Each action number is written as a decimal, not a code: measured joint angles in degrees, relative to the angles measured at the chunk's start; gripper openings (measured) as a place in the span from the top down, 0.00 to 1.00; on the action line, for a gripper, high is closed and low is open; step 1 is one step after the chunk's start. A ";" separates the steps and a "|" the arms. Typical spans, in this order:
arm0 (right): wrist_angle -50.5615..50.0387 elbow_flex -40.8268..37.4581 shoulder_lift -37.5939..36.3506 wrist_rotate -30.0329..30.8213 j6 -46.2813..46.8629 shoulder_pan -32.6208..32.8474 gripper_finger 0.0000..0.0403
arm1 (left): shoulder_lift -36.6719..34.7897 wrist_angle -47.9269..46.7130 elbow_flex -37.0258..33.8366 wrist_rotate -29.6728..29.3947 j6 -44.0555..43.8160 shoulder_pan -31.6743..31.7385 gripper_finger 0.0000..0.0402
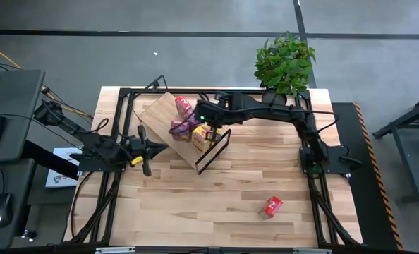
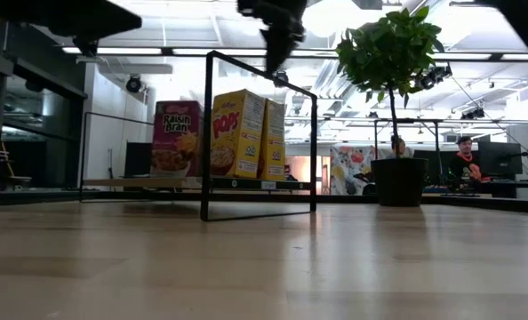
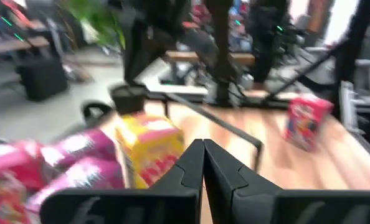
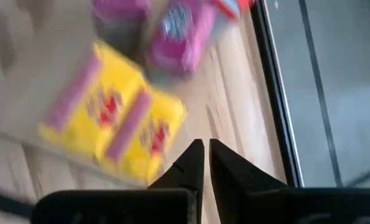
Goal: Stack cereal on shelf
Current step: Put the violet cereal box on the shelf aligned with the other violet cereal box
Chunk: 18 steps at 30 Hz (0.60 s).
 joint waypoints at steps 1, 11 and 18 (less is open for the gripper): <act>0.12 -2.99 -1.81 0.74 0.89 0.27 0.96 | 0.00 -1.49 0.00 1.38 -1.98 0.22 1.00; 30.25 -47.37 -32.00 2.10 9.90 6.59 1.00 | 2.73 -23.48 -0.01 2.70 -28.20 4.61 1.00; 48.51 -61.53 -45.47 2.25 7.79 8.03 1.00 | 11.10 -20.42 -0.63 10.20 -29.00 15.03 1.00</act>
